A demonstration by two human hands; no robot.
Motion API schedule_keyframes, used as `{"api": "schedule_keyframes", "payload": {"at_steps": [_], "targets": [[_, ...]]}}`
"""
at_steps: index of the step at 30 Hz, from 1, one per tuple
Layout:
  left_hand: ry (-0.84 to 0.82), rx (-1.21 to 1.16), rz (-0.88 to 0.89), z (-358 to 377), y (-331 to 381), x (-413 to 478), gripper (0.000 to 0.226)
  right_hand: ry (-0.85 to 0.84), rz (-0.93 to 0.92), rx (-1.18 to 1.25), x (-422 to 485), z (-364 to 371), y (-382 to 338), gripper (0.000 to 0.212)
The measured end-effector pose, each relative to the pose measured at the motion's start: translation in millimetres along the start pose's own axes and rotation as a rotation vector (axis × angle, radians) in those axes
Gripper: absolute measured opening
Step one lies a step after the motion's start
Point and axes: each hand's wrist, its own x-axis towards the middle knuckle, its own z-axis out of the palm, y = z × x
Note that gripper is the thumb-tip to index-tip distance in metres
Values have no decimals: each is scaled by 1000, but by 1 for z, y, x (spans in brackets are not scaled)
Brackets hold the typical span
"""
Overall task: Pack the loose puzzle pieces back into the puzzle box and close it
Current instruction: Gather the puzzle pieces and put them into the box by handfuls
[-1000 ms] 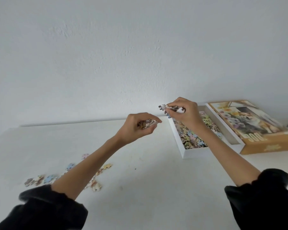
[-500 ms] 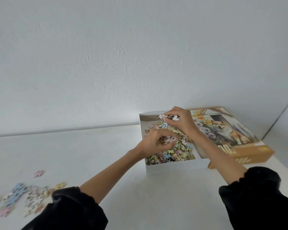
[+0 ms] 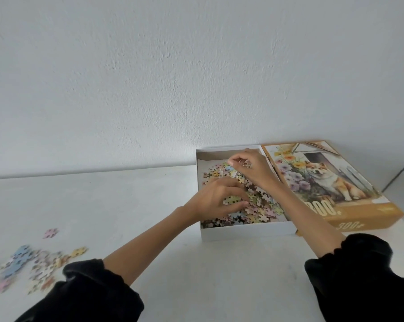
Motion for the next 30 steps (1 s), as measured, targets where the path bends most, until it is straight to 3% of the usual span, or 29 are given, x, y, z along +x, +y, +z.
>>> {"api": "schedule_keyframes", "payload": {"at_steps": [15,30], "targets": [[109,-140,13,-66,3,-76,19,-13,-85,-17,2,36,-85,11],[110,-50,-192,-165,-25,-276,13,-175,-122,93,-6,183,-220,12]]}}
